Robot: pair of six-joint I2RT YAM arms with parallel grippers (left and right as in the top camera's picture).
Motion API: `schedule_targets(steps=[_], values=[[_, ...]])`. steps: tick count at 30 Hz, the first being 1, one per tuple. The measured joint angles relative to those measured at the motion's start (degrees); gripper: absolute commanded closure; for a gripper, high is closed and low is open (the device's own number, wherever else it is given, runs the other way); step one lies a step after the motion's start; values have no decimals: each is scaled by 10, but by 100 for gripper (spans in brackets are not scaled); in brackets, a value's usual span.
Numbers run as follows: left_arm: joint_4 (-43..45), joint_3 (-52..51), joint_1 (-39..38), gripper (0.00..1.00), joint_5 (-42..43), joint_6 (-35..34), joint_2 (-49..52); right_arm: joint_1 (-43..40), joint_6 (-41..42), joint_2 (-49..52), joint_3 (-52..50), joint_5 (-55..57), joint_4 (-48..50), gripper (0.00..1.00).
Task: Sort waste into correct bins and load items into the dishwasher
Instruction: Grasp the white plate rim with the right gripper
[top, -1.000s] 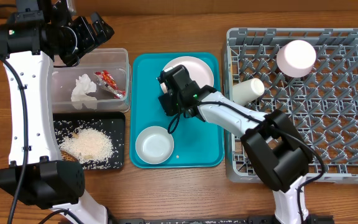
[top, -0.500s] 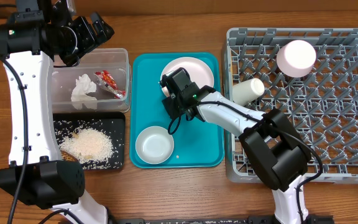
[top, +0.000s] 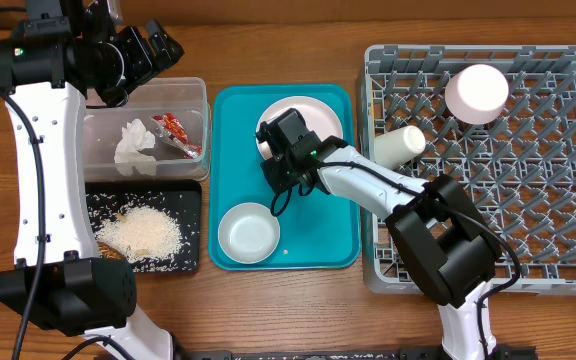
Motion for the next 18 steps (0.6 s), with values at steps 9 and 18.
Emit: schedule_targets(steps=[9, 18], values=[[0, 0, 0, 0, 0, 0, 0, 1, 0, 0, 0, 44, 36, 50], [0, 0, 0, 0, 0, 0, 0, 1, -2, 0, -1, 38, 42, 0]])
